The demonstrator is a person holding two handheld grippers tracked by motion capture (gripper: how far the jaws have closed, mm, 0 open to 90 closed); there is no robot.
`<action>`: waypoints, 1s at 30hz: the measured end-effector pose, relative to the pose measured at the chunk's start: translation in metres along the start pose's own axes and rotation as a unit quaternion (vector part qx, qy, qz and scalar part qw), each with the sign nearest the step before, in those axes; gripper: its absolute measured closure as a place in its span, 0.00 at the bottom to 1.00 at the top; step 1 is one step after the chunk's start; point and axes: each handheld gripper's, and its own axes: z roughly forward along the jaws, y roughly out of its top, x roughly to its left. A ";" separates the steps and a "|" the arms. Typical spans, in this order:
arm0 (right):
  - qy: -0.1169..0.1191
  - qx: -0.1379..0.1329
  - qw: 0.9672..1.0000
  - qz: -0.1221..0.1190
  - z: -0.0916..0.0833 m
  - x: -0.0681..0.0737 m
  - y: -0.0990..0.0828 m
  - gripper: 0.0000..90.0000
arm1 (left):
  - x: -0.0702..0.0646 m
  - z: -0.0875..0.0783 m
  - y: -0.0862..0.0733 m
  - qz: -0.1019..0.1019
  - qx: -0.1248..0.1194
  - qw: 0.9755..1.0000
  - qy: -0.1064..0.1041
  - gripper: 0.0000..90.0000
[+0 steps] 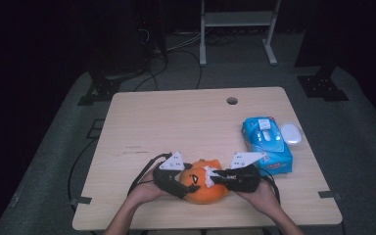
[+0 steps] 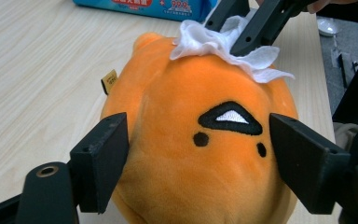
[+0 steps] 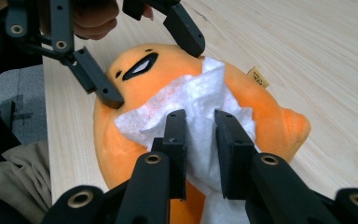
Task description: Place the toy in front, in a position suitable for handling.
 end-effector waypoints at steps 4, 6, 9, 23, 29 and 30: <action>-0.005 0.001 1.000 -0.008 0.000 0.003 0.001 0.84 | 0.003 -0.001 -0.003 -0.005 -0.005 1.000 0.002 0.25; -0.006 0.003 1.000 -0.010 0.000 0.003 0.001 0.84 | 0.003 -0.001 -0.002 -0.005 -0.002 1.000 0.004 0.25; -0.007 0.004 1.000 -0.009 -0.001 0.002 0.001 0.85 | 0.003 -0.003 -0.001 -0.012 -0.003 1.000 -0.013 0.23; -0.029 -0.006 0.999 0.013 -0.008 -0.004 0.003 0.86 | 0.014 -0.011 -0.009 -0.040 -0.020 0.999 -0.009 0.31; -0.032 -0.012 0.999 0.023 -0.005 -0.010 0.003 0.86 | 0.007 -0.010 -0.002 0.003 -0.044 0.999 0.005 0.29; -0.034 -0.012 0.999 0.023 -0.004 -0.010 0.004 0.86 | 0.007 -0.007 -0.003 0.007 -0.039 0.999 0.011 0.34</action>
